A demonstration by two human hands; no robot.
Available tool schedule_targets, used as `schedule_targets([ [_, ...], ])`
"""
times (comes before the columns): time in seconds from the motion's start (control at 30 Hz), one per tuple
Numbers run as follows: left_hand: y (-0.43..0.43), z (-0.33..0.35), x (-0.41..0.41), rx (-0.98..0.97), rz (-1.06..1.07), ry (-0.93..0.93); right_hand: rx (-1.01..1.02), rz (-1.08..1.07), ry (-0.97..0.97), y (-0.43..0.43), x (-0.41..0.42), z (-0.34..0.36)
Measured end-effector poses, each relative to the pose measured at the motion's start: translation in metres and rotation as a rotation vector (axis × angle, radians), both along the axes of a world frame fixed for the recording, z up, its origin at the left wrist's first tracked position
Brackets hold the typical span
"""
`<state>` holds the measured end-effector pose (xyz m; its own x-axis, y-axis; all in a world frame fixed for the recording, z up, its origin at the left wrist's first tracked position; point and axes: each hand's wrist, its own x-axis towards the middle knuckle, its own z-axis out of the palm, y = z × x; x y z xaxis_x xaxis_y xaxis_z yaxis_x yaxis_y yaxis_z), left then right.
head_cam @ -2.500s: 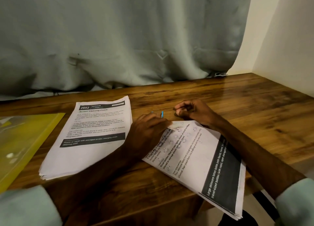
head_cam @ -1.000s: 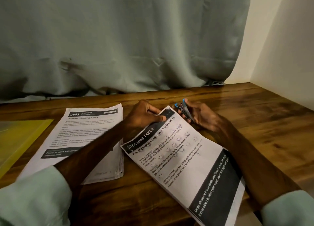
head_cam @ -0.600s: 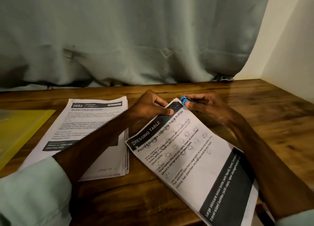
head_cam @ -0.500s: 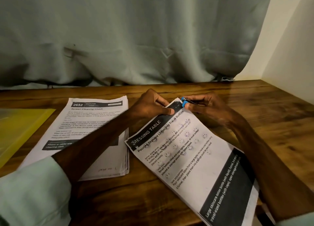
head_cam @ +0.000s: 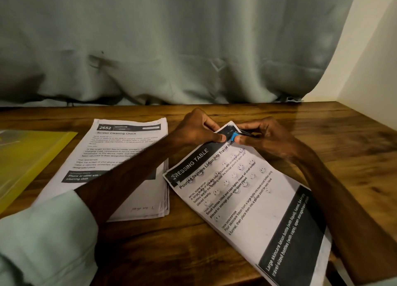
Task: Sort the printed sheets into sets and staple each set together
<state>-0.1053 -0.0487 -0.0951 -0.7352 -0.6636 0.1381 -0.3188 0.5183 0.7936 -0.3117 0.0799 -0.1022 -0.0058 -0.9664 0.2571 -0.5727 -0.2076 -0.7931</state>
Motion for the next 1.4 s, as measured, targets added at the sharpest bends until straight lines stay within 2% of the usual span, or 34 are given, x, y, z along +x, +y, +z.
schedule_targets([
  [0.7, 0.005, 0.008, -0.003, -0.104, -0.003, -0.014, -0.178, 0.073, -0.077, -0.001, 0.012, -0.001],
  [1.4, 0.006, 0.009, -0.002, -0.119, 0.013, -0.039, -0.162, 0.046, -0.082, -0.002, 0.013, -0.006],
])
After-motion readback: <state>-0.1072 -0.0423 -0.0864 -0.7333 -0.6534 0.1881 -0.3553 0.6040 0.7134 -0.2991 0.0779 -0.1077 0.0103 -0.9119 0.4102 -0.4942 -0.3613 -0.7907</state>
